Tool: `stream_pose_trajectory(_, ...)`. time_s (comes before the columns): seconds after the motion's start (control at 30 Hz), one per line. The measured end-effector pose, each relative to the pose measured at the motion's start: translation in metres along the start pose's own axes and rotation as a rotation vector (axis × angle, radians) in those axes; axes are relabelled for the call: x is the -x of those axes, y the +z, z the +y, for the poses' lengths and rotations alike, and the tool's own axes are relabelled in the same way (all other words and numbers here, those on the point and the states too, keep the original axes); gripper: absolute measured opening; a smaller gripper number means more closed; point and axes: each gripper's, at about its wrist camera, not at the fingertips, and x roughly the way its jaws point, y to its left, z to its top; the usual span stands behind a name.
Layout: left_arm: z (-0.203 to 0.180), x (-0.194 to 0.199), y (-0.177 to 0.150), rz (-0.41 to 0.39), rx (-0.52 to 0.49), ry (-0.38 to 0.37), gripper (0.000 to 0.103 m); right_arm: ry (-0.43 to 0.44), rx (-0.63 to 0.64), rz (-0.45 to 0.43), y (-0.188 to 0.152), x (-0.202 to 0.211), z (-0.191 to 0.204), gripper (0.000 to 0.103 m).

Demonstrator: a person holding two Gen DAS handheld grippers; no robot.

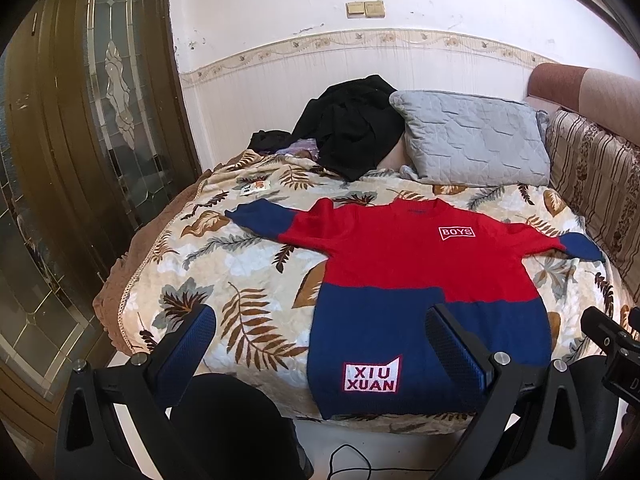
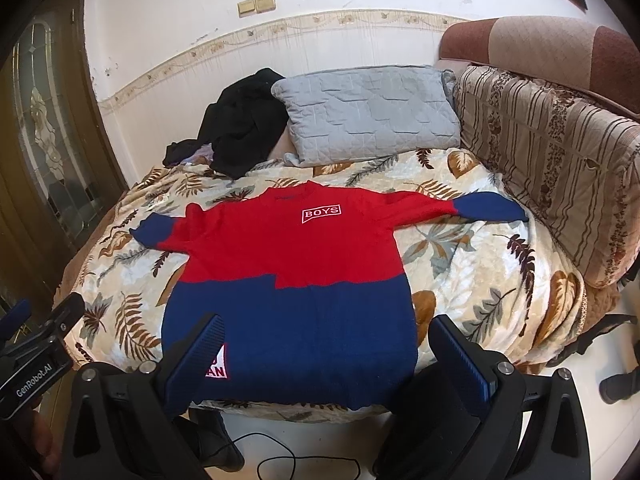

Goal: Fold small clothes

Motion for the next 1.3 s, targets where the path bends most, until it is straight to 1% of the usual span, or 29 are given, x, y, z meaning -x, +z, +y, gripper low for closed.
stream_pose_trajectory(0.1,-0.002,-0.009,0.003,0.013,-0.007,-0.008,0.103,-0.006,0.002,0.0,0.004,-0.005,-0.001,0.103)
stream_pose_trajectory(0.17,-0.005,-0.023,0.008,0.046,-0.01,-0.038,0.103,-0.005,-0.006,-0.001,0.008,-0.01,-0.005,0.103)
stream_pose_trajectory(0.27,-0.007,-0.061,0.019,0.138,0.005,-0.12,0.103,0.005,-0.038,-0.004,0.02,-0.022,-0.018,0.103)
stream_pose_trajectory(0.37,-0.014,-0.11,0.03,0.218,0.017,-0.147,0.103,0.053,-0.114,-0.011,0.037,-0.039,-0.046,0.103)
stream_pose_trajectory(0.4,-0.017,-0.128,0.034,0.232,0.021,-0.14,0.103,0.073,-0.15,-0.011,0.043,-0.044,-0.057,0.103)
stream_pose_trajectory(0.5,-0.029,-0.188,0.046,0.265,0.015,-0.089,0.103,0.147,-0.307,-0.035,0.062,-0.069,-0.106,0.103)
stream_pose_trajectory(0.57,-0.036,-0.218,0.05,0.282,0.007,-0.066,0.103,0.194,-0.43,-0.059,0.073,-0.092,-0.145,0.103)
stream_pose_trajectory(0.67,-0.049,-0.269,0.052,0.336,0.007,-0.072,0.103,0.258,-0.598,-0.1,0.086,-0.128,-0.196,0.103)
stream_pose_trajectory(0.73,-0.057,-0.294,0.049,0.362,0.004,-0.066,0.103,0.274,-0.718,-0.109,0.089,-0.154,-0.227,0.103)
stream_pose_trajectory(0.8,-0.066,-0.318,0.043,0.421,-0.024,-0.051,0.103,0.309,-0.837,-0.126,0.089,-0.182,-0.256,0.103)
stream_pose_trajectory(0.9,-0.076,-0.334,0.033,0.449,-0.064,-0.052,0.103,0.315,-1.029,-0.144,0.086,-0.227,-0.295,0.099)
stream_pose_trajectory(0.93,-0.079,-0.339,0.03,0.465,-0.079,-0.066,0.103,0.325,-1.068,-0.136,0.085,-0.239,-0.304,0.095)
stream_pose_trajectory(0.97,-0.082,-0.343,0.027,0.486,-0.087,-0.084,0.103,0.332,-1.116,-0.124,0.083,-0.252,-0.313,0.094)
stream_pose_trajectory(1.0,-0.083,-0.346,0.026,0.494,-0.089,-0.088,0.103,0.328,-1.179,-0.119,0.078,-0.265,-0.323,0.094)
stream_pose_trajectory(1.03,-0.082,-0.347,0.025,0.483,-0.08,-0.092,0.103,0.328,-1.218,-0.119,0.074,-0.272,-0.329,0.094)
stream_pose_trajectory(1.1,-0.081,-0.348,0.025,0.475,-0.062,-0.099,0.103,0.326,-1.272,-0.12,0.068,-0.286,-0.342,0.092)
stream_pose_trajectory(1.2,-0.08,-0.347,0.022,0.463,-0.043,-0.106,0.103,0.268,-1.316,-0.126,0.063,-0.297,-0.36,0.087)
stream_pose_trajectory(1.27,-0.08,-0.343,0.018,0.431,-0.041,-0.105,0.103,0.27,-1.331,-0.128,0.063,-0.302,-0.37,0.083)
stream_pose_trajectory(1.3,-0.08,-0.34,0.015,0.404,-0.039,-0.107,0.103,0.254,-1.32,-0.147,0.069,-0.304,-0.376,0.083)
